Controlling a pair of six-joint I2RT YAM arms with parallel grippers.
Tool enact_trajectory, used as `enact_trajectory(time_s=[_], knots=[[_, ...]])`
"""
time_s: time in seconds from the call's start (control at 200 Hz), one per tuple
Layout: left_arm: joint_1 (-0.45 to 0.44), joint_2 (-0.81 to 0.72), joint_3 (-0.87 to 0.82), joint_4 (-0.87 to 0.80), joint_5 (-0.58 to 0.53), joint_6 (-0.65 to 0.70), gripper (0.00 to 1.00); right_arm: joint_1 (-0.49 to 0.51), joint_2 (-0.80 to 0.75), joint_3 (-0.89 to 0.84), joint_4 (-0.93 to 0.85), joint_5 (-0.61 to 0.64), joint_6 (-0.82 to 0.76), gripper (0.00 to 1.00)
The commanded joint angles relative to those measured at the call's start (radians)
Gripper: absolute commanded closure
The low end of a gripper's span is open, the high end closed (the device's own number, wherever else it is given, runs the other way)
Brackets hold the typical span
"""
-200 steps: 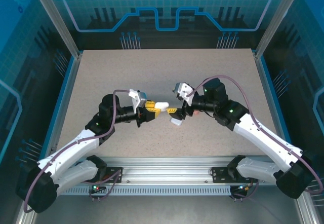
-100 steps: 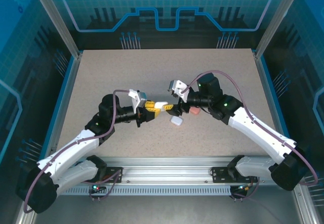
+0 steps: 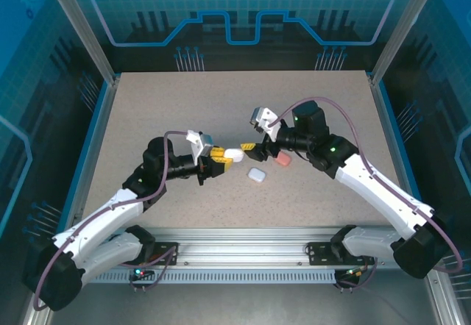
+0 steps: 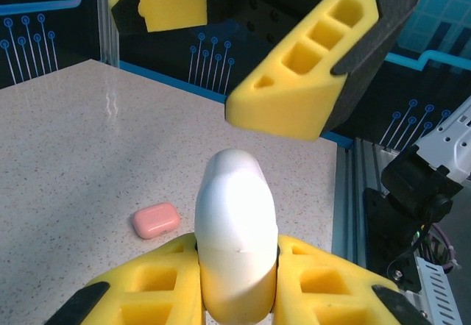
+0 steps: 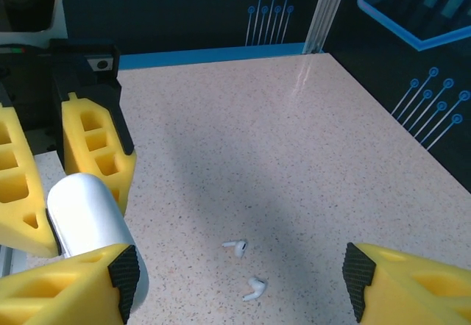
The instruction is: Insert wireless bluetooth earbuds into charging case
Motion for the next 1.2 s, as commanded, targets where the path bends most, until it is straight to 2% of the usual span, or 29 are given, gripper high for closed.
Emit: enact_trajectory(time_s=[0.0, 0.21, 0.325, 0.505, 0.685, 0.89, 1.196], knots=[[-0.006, -0.021, -0.005, -0.001, 0.019, 0.017, 0.91, -0.026, -0.050, -0.018, 0.017, -0.028, 0.038, 0.23], [-0.007, -0.023, -0.007, 0.004, 0.002, 0.006, 0.91, -0.005, -0.045, -0.018, -0.040, -0.167, -0.030, 0.17], [-0.006, -0.024, -0.007, 0.008, 0.003, 0.004, 0.91, 0.042, -0.018, -0.012, -0.070, -0.143, -0.075, 0.11], [-0.006, -0.027, -0.004, 0.006, 0.001, 0.002, 0.92, 0.080, 0.046, 0.031, -0.107, -0.097, -0.107, 0.10], [-0.007, -0.032, -0.007, 0.002, 0.006, 0.009, 0.92, 0.083, 0.080, 0.061, -0.096, -0.041, -0.093, 0.14], [-0.006, -0.035, -0.010, -0.012, 0.003, 0.020, 0.92, 0.066, 0.076, 0.073, -0.092, -0.034, -0.092, 0.22], [-0.007, -0.035, -0.010, -0.028, 0.003, 0.033, 0.92, 0.043, 0.074, 0.090, -0.100, -0.043, -0.072, 0.24]])
